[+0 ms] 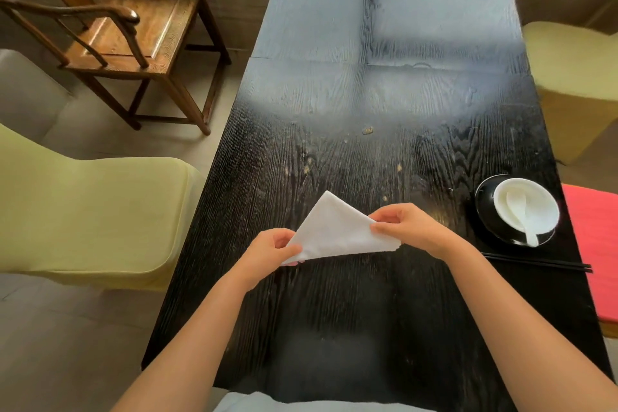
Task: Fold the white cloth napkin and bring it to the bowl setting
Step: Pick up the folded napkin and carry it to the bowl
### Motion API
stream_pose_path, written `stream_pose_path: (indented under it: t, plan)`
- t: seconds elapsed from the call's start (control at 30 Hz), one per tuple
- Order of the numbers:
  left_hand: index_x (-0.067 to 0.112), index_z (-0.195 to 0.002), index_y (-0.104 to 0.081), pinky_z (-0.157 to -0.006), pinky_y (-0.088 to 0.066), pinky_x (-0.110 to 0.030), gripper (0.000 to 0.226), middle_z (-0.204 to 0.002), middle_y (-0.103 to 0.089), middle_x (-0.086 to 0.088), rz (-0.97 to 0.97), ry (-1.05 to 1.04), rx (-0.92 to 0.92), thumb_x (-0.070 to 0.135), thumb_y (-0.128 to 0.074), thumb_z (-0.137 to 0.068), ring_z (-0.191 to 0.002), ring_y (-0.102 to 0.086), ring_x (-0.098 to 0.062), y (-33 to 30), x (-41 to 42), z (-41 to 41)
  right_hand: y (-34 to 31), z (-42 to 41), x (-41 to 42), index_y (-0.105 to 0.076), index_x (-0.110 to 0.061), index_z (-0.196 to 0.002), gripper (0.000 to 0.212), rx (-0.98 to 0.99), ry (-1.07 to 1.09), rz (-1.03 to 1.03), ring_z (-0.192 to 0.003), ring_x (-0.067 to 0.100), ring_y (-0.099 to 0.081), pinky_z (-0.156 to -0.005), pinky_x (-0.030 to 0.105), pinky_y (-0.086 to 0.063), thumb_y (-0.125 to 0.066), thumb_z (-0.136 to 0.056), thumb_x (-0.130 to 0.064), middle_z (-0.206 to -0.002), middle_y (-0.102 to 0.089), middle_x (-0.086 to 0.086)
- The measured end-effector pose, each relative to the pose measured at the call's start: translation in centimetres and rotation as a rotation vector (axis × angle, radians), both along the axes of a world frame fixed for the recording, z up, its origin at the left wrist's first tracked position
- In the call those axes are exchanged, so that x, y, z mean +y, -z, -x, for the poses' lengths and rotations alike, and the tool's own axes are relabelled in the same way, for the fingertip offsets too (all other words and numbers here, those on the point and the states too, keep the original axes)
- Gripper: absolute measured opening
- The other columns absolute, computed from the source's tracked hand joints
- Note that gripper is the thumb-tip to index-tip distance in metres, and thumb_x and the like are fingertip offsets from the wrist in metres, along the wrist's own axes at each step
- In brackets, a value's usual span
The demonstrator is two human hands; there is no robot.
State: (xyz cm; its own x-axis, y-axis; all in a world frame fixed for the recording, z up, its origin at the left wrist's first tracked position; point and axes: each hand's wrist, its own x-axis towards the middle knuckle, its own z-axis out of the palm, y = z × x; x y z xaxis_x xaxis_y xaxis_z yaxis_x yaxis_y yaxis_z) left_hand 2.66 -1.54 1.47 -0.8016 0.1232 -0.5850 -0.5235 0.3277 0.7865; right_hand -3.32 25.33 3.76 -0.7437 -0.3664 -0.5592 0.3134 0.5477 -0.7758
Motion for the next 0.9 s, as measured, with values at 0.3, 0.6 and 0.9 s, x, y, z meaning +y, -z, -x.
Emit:
stream_pose_path:
  t: [0.3,0.6,0.9]
  plan:
    - [0.022,-0.094,-0.069,-0.068,-0.054,-0.018,0.015,-0.1,-0.068,0.003,0.064,0.099,-0.066,0.012,-0.059,-0.09,-0.094,-0.065,-0.012,-1.7,0.9,0.0,-0.8,-3.5,2.4,-0.07,-0.021,-0.095,0.02,-0.012,0.072,-0.001,-0.09,0.014,-0.065,-0.075,0.025,-0.054,-0.062,-0.082,-0.008,-0.094,-0.071,0.0]
    - [0.025,-0.101,-0.07,-0.079,-0.054,-0.026,0.023,-0.103,-0.067,0.005,0.109,0.248,-0.028,0.011,-0.059,-0.087,-0.097,-0.062,-0.011,-3.4,3.6,-0.3,-2.5,-8.7,4.6,-0.068,-0.02,-0.096,0.019,0.03,0.261,-0.093,-0.092,0.013,-0.063,-0.072,0.023,-0.051,-0.064,-0.081,-0.011,-0.096,-0.068,0.001]
    - [0.028,-0.096,-0.073,-0.089,-0.05,-0.031,0.027,-0.099,-0.071,0.01,0.077,0.405,0.023,0.008,-0.06,-0.082,-0.097,-0.063,-0.007,-4.6,7.7,-0.5,-3.9,-14.2,7.9,-0.064,-0.017,-0.095,0.02,0.066,0.527,-0.148,-0.086,0.015,-0.063,-0.062,0.022,-0.048,-0.066,-0.077,-0.01,-0.092,-0.067,0.002]
